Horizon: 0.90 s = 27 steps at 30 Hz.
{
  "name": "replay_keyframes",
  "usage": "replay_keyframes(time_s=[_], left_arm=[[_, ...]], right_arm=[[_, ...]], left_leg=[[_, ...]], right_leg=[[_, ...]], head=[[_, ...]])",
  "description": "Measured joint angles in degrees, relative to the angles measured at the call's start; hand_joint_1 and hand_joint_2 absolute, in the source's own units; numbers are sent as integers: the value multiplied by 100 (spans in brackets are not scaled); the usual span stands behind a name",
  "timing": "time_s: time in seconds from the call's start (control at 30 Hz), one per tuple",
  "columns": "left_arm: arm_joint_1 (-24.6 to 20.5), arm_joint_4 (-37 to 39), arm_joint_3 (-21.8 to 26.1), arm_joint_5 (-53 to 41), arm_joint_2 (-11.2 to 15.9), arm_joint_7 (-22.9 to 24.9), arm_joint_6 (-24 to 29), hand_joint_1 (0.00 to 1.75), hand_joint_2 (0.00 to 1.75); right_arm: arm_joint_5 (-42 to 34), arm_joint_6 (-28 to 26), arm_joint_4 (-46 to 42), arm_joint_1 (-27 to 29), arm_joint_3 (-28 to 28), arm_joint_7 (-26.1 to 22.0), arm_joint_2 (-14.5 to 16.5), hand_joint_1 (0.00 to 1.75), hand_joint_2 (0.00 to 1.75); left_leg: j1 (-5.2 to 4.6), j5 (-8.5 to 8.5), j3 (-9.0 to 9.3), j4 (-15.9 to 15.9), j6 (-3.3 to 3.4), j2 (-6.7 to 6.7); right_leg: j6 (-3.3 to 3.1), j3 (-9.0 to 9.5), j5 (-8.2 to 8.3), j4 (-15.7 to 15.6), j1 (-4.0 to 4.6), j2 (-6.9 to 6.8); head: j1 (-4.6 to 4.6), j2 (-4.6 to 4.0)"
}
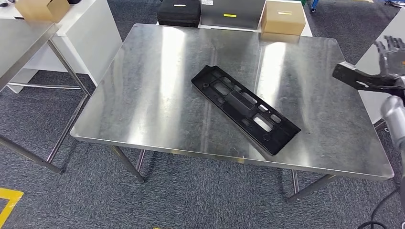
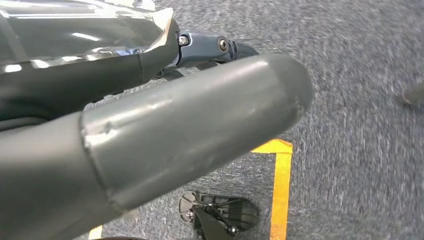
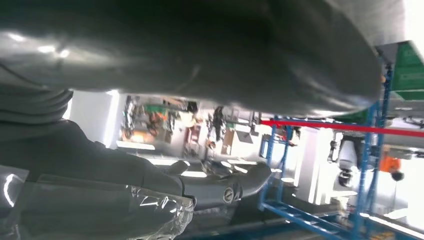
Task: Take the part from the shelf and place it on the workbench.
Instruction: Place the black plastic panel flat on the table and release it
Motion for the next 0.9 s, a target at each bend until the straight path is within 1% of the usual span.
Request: replay_keyframes(time_s=[0.03, 0.07, 0.1, 0.13, 0.17, 0.2, 0.23, 0.27, 0.3, 0.33, 0.37, 0.4, 0.43, 0.47, 0.5, 0.53, 0.57, 0.6, 0.63, 0.67, 0.7, 0.77, 0.83, 0.9], left_arm=[[11, 3, 47, 36, -3, -13, 26, 0, 0], [21, 6, 92, 62, -8, -16, 55, 0, 0], [33, 8, 134, 80, -15, -6, 89, 0, 0], [47, 12, 176, 92, -22, 15, 126, 0, 0], [67, 16, 216, 98, -33, 40, 161, 0, 0], [92, 20, 258, 103, -44, 68, 197, 0, 0], [122, 25, 301, 115, -54, 95, 236, 0, 0], [151, 29, 341, 125, -62, 117, 266, 0, 0], [170, 33, 382, 135, -73, 140, 295, 0, 0], [178, 37, 419, 142, -84, 161, 322, 0, 0], [176, 39, 452, 134, -97, 178, 343, 0, 0], [170, 40, 478, 121, -110, 191, 364, 0, 0], [169, 40, 503, 109, -118, 202, 382, 0, 0], [171, 40, 529, 100, -125, 209, 396, 0, 0], [174, 40, 561, 105, -127, 215, 409, 0, 0], [176, 40, 599, 123, -127, 221, 426, 0, 0], [177, 40, 641, 150, -125, 226, 448, 0, 0], [174, 40, 690, 180, -122, 228, 478, 0, 0], [171, 40, 739, 216, -121, 228, 519, 0, 0], [165, 40, 789, 248, -125, 228, 564, 0, 0], [154, 40, 840, 278, -132, 232, 604, 0, 0], [128, 40, 925, 315, -159, 261, 651, 0, 0], [99, 40, 982, 302, -185, 333, 611, 0, 0], [82, 40, 1002, 241, -193, 436, 504, 0, 0]], right_arm=[[-306, 34, -228, 214, -50, -47, -241, 0, 0], [-667, 47, -533, 507, -119, -64, -516, 0, 0], [-1096, 26, -909, 950, -227, -24, -833, 0, 0], [-1553, -41, -1402, 1584, -423, 74, -1211, 0, 0], [-1911, -105, -1921, 2347, -686, 168, -1569, 0, 0], [-2162, -145, -2509, 3286, -1072, 231, -1869, 0, 0], [-2249, -125, -3145, 4265, -1583, 199, -2088, 0, 0], [-2133, -19, -3752, 5180, -2196, 30, -2096, 0, 0], [-1921, 110, -4389, 6006, -2917, -236, -1957, 0, 0], [-1627, 259, -4984, 6633, -3702, -654, -1659, 0, 0], [-1315, 401, -5555, 7072, -4539, -1170, -1189, 0, 0], [-1065, 530, -6061, 7352, -5326, -1709, -681, 0, 0], [-853, 670, -6560, 7520, -6111, -2284, -98, 0, 0], [-735, 742, -7028, 7636, -6833, -2752, 485, 0, 0], [-698, 692, -7453, 7756, -7454, -3083, 1078, 0, 0], [-685, 503, -7853, 7890, -8002, -3307, 1657, 0, 0], [-691, 136, -8145, 8047, -8405, -3404, 2194, 0, 0], [-685, -318, -8333, 8215, -8675, -3445, 2703, 0, 0], [-665, -764, -8405, 8382, -8791, -3464, 3128, 0, 0], [-650, -1181, -8351, 8542, -8768, -3475, 3507, 0, 0], [-647, -1528, -8212, 8678, -8615, -3452, 3810, 0, 0], [-628, -2061, -7639, 8817, -8083, -3348, 4235, 0, 87], [-488, -2484, -6784, 8780, -7632, -3275, 4542, 0, 175], [-187, -2715, -5901, 8640, -7465, -3154, 4764, 0, 175]], left_leg=[[5, 3, 8, -2, 18, -11], [13, -4, 19, -3, 9, -24], [22, -16, 33, -3, -8, -49], [32, -29, 47, -5, -24, -86], [42, -47, 61, -5, -40, -128], [49, -67, 76, -7, -55, -172], [51, -91, 84, -10, -64, -205], [54, -115, 93, -12, -74, -212], [54, -141, 108, -14, -83, -201], [53, -164, 121, -18, -93, -183], [53, -177, 145, -21, -98, -160], [50, -191, 168, -25, -106, -145], [50, -201, 190, -30, -114, -136], [52, -217, 213, -33, -121, -127], [53, -232, 231, -37, -129, -123], [57, -245, 247, -41, -137, -120], [60, -259, 258, -46, -152, -120], [67, -266, 266, -50, -169, -120], [74, -272, 271, -52, -184, -112], [77, -278, 282, -54, -199, -95], [81, -284, 293, -55, -213, -68], [81, -301, 330, -56, -239, -6], [76, -321, 373, -56, -256, 31], [69, -333, 398, -57, -261, 41]], right_leg=[[-6, 10, -5, 0, 14, -11], [-18, 23, -15, -3, 25, -29], [-37, 39, -30, -6, 41, -56], [-50, 70, -51, -10, 58, -94], [-62, 101, -75, -15, 77, -137], [-71, 135, -100, -18, 93, -178], [-75, 173, -123, -21, 101, -207], [-86, 193, -140, -24, 105, -210], [-98, 210, -154, -27, 107, -195], [-113, 225, -170, -30, 105, -174], [-124, 229, -183, -34, 104, -152], [-132, 240, -196, -35, 103, -142], [-139, 247, -212, -37, 102, -138], [-146, 252, -224, -38, 104, -136], [-157, 263, -239, -38, 106, -136], [-166, 281, -257, -37, 109, -136], [-176, 311, -271, -36, 110, -136], [-183, 339, -281, -35, 112, -133], [-185, 360, -286, -33, 115, -121], [-188, 368, -287, -31, 119, -99], [-189, 366, -287, -30, 124, -68], [-190, 353, -287, -31, 131, -4], [-197, 347, -295, -32, 133, 24], [-204, 356, -304, -33, 127, 27]], head=[[-4, 0], [-11, 0], [-12, 0], [-23, 0], [-12, 0], [2, 0], [17, 0], [40, 0], [50, 0], [59, 0], [57, 0], [55, 0], [46, 0], [43, 0], [39, 0], [39, 0], [42, 0], [32, 0], [31, 0], [14, 0], [-1, 0], [-15, 0], [-17, 0], [-18, 0]])
